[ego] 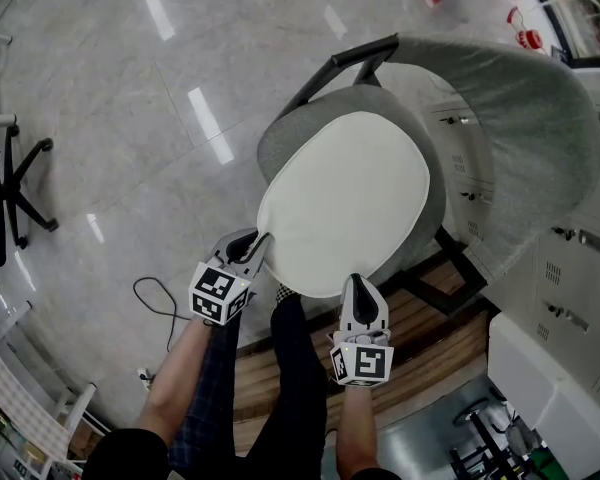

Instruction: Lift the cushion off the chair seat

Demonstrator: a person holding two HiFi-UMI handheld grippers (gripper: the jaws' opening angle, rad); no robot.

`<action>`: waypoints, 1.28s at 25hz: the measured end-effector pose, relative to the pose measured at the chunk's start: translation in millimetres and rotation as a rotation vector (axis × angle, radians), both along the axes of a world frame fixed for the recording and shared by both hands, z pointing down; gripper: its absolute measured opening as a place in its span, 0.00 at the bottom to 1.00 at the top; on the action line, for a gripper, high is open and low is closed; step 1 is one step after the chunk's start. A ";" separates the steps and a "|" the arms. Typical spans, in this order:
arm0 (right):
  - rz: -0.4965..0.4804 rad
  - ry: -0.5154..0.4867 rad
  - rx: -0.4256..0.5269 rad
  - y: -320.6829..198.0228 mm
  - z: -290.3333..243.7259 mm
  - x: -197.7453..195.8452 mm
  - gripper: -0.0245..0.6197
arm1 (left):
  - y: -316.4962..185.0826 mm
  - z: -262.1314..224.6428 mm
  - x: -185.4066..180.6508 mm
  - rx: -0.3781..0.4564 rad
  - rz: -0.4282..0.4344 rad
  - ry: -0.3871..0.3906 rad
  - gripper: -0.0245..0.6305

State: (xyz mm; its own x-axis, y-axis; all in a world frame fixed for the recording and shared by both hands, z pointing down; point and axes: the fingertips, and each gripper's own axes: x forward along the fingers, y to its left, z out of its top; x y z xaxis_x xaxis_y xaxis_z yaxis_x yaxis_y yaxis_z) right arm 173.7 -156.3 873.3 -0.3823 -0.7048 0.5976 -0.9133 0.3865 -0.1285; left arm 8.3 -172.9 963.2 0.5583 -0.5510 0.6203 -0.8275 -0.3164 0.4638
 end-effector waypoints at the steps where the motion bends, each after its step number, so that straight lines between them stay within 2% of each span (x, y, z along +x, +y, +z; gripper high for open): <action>1: 0.001 0.000 0.002 0.5 -3.3 0.2 0.09 | 0.5 -3.3 0.2 0.003 0.003 -0.002 0.12; 13: 0.034 -0.007 0.056 -7.5 -56.3 10.2 0.09 | -5.1 -56.0 7.1 0.062 0.036 -0.020 0.11; 22: 0.090 -0.024 0.078 -4.3 -106.1 16.8 0.09 | -14.6 -123.0 25.3 0.156 0.118 -0.038 0.11; 32: 0.128 -0.026 0.124 6.7 -170.2 28.8 0.09 | -8.7 -201.1 44.8 0.230 0.171 -0.037 0.11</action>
State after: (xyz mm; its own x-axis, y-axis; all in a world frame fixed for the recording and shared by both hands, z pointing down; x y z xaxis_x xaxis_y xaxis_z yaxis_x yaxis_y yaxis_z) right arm 202.5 -149.6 703.0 -0.2985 -0.8164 0.4943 -0.9532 0.2812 -0.1111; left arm 53.2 -181.6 762.1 0.6343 -0.5793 0.5119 -0.7682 -0.5463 0.3338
